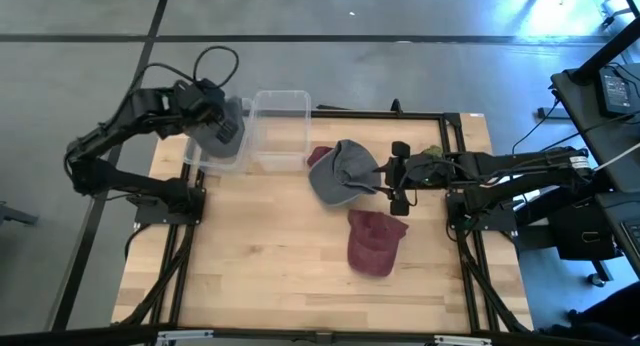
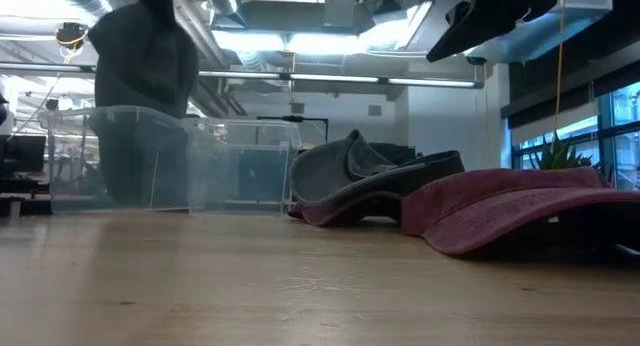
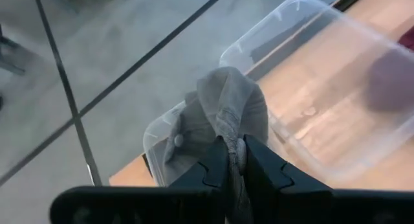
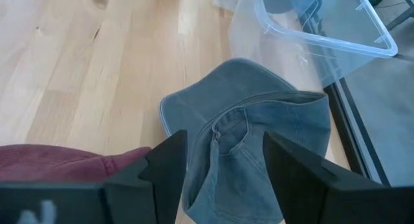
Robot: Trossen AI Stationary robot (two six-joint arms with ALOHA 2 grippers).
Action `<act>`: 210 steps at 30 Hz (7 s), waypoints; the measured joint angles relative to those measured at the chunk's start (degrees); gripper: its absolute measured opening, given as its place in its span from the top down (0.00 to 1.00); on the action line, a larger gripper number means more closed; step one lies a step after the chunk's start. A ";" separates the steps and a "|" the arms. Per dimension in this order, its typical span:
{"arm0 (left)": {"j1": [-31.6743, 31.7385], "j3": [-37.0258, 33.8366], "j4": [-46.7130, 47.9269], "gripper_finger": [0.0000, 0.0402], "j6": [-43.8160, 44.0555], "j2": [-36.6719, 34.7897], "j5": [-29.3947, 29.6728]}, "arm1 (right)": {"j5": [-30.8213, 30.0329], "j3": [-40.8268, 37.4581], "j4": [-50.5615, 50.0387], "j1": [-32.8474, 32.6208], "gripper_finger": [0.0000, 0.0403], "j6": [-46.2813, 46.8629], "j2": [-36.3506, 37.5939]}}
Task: Pick & Place hat
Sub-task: Put the bottom gray cap into the left transparent bin, then put the bottom red cap into the right transparent bin
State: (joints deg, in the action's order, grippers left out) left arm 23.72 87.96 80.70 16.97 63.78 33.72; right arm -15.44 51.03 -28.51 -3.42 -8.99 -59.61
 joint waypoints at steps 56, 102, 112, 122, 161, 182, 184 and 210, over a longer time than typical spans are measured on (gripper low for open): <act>8.38 -28.55 -14.51 0.56 -12.70 -2.09 12.85 | 0.02 0.00 0.41 -0.02 0.50 4.14 0.00; 2.78 -26.67 -43.76 0.43 -7.34 -5.54 -13.94 | 9.49 -3.24 -19.35 -0.72 0.50 44.93 -3.28; -6.33 -35.49 -65.43 0.43 -10.42 -5.52 -21.62 | 9.14 -16.69 1.92 -3.34 0.50 41.16 -11.37; -11.08 -36.81 -65.97 0.43 -10.71 -5.52 -21.46 | 8.81 -18.77 13.19 -4.30 0.50 33.99 -22.80; -11.73 -36.83 -70.96 0.43 -8.66 -4.28 -25.08 | -7.96 15.19 -21.24 -9.94 0.91 21.59 -15.64; -12.95 -20.73 -76.53 0.45 -20.61 8.99 -42.45 | -4.82 29.24 -7.70 -2.85 0.90 -5.61 -17.88; -12.91 -18.69 -75.52 0.46 -21.35 10.46 -42.48 | -3.98 29.24 -7.00 -2.17 0.90 -6.66 -18.12; -15.12 -16.46 -66.74 0.49 -19.18 15.57 -37.77 | -5.90 29.31 -0.88 1.16 0.89 -8.41 -22.86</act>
State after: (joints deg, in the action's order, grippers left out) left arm 8.60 71.50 13.96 -2.22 79.35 -4.06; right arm -21.34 80.34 -29.39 -2.26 -17.41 -82.48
